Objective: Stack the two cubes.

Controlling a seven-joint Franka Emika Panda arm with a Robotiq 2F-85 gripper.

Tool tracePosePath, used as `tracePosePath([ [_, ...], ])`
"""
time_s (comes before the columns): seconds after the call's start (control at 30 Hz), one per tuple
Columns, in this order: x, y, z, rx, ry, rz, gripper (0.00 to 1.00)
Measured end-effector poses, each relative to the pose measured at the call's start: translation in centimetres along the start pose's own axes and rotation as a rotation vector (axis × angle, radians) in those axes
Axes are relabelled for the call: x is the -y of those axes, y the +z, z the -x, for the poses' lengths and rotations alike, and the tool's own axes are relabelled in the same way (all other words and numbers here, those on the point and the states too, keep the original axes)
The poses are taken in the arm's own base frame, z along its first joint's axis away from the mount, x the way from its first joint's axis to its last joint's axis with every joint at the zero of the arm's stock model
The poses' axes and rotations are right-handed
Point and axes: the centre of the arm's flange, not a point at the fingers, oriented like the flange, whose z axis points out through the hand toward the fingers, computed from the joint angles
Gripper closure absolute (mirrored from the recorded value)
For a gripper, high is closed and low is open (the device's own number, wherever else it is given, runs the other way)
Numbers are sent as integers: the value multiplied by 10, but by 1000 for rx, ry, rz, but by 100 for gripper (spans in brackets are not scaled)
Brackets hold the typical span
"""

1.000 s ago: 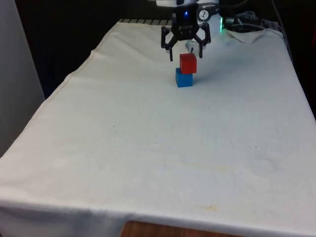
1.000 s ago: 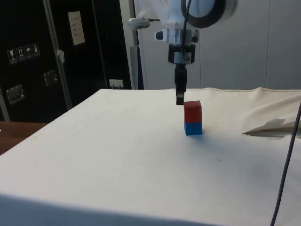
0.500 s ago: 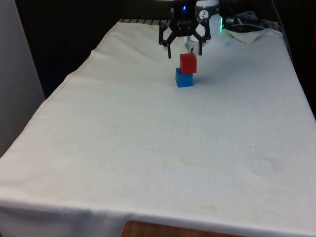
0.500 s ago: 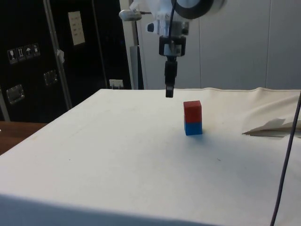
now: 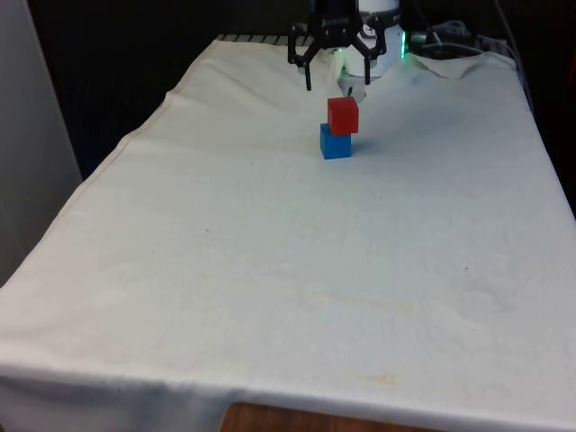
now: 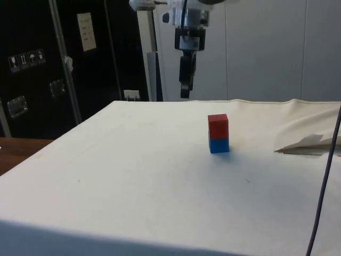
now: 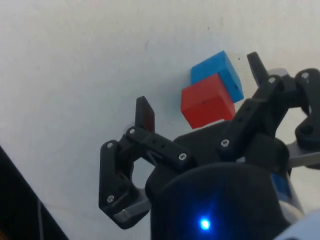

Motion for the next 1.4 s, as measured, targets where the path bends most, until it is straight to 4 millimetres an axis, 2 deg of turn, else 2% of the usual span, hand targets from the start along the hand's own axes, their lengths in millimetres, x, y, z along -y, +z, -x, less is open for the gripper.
tracePosePath([
  [0.2, 1, -11, -3, -8, 39, -4, 0],
  [0.67, 3, -16, -7, -19, 108, -3, 0],
  [1.0, 21, -23, -27, -35, 115, -1, 0],
  [1.13, 35, -30, -37, -39, 108, -2, 0],
  [1.4, 58, -36, -44, -49, 101, -4, 0],
])
